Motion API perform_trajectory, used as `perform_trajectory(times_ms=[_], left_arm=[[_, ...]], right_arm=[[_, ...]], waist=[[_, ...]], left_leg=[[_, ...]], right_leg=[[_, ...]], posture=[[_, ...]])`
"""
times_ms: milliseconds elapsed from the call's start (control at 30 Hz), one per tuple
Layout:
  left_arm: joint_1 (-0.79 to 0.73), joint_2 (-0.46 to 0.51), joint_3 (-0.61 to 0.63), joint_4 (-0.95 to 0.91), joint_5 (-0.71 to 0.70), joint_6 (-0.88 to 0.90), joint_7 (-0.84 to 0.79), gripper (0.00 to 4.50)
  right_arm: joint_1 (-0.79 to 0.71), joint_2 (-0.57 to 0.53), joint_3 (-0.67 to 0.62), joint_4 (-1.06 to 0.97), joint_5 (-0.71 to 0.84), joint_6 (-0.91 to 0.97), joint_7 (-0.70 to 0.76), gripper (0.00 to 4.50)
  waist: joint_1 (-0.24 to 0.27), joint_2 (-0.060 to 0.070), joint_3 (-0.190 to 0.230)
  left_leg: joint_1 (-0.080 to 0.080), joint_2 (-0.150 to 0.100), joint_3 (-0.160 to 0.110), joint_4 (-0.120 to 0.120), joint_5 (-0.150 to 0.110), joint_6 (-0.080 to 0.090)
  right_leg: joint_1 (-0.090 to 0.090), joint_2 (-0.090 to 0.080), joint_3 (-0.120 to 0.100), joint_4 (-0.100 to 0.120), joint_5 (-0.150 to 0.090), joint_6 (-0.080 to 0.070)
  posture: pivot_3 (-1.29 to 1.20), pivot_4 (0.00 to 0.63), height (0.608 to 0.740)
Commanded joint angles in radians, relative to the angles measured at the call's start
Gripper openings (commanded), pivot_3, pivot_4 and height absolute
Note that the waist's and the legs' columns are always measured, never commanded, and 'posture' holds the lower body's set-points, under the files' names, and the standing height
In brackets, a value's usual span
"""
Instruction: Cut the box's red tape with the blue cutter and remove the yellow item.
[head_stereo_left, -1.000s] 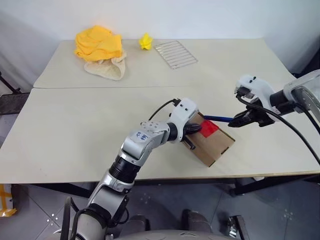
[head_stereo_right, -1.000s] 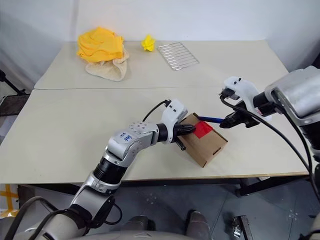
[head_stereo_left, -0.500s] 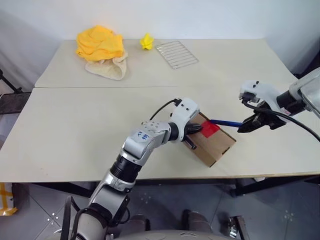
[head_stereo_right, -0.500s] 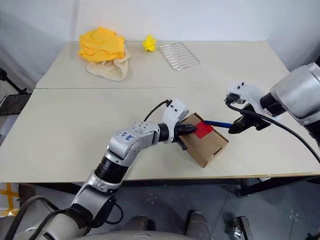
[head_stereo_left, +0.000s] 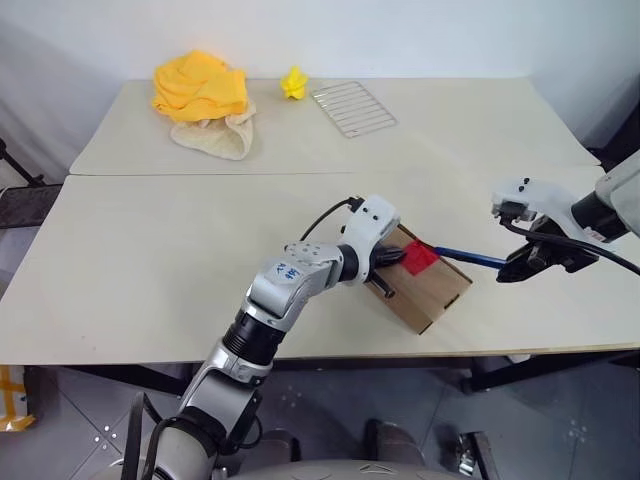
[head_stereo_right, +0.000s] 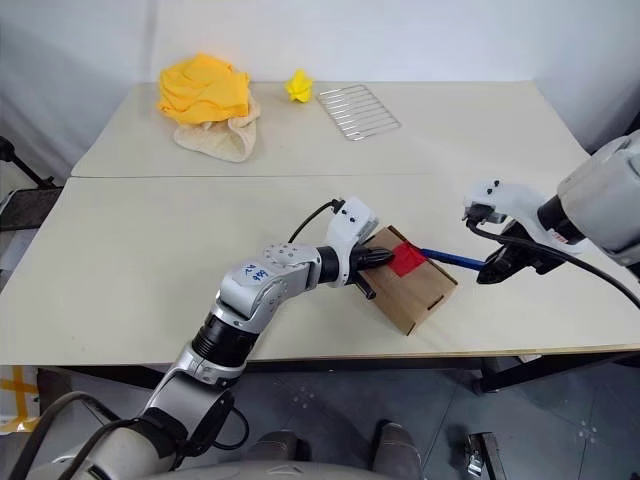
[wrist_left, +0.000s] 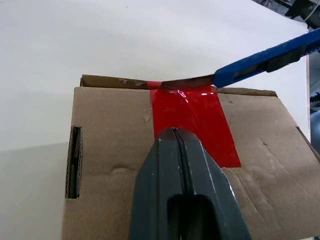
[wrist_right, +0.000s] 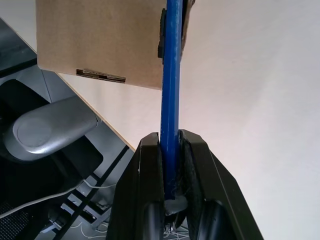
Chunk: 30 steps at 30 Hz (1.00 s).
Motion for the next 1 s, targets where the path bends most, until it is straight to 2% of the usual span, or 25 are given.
perform_trajectory(times_ms=[33, 533, 600, 700, 1000], left_arm=[[0.034, 0.015, -0.002, 0.072, 0.057, 0.027, 0.052, 0.00], [0.024, 0.018, -0.023, 0.092, 0.060, -0.014, 0.026, 0.00], [0.023, 0.017, -0.023, 0.096, 0.060, -0.019, 0.026, 0.00], [0.021, 0.013, -0.021, 0.102, 0.059, -0.024, 0.028, 0.00], [0.022, 0.001, -0.012, 0.118, 0.061, -0.036, 0.038, 0.00]], right_arm=[[-0.014, 0.032, 0.020, 0.012, -0.005, -0.011, 0.060, 0.16], [-0.175, 0.154, 0.139, 0.261, -0.067, -0.123, 0.089, 0.16], [-0.219, 0.155, 0.213, 0.283, -0.066, -0.138, 0.089, 0.16], [-0.244, 0.175, 0.221, 0.312, -0.046, -0.179, 0.089, 0.16], [-0.307, 0.232, 0.271, 0.411, -0.131, -0.307, 0.089, 0.16]], waist=[[0.000, 0.000, 0.000], [-0.003, 0.000, 0.000], [-0.003, 0.000, 0.000], [-0.003, 0.000, 0.000], [-0.003, 0.000, 0.000]], left_leg=[[0.000, 0.000, 0.000, 0.000, 0.000, 0.000], [0.000, 0.000, 0.000, 0.000, 0.000, 0.000], [0.000, 0.000, 0.000, 0.000, 0.000, 0.000], [0.000, 0.000, -0.001, 0.000, 0.000, 0.000], [-0.001, 0.000, 0.001, 0.000, 0.000, 0.000]], right_leg=[[0.000, 0.000, 0.000, 0.000, 0.000, 0.000], [-0.001, 0.000, 0.002, 0.001, 0.000, 0.000], [-0.001, 0.000, 0.002, 0.001, 0.000, 0.000], [-0.003, 0.000, 0.003, 0.001, 0.001, 0.000], [-0.004, 0.000, 0.003, 0.002, 0.001, 0.000]], posture=[[0.00, 0.150, 0.740], [0.00, 0.150, 0.740], [0.00, 0.150, 0.740], [0.00, 0.150, 0.740], [0.00, 0.150, 0.740]])
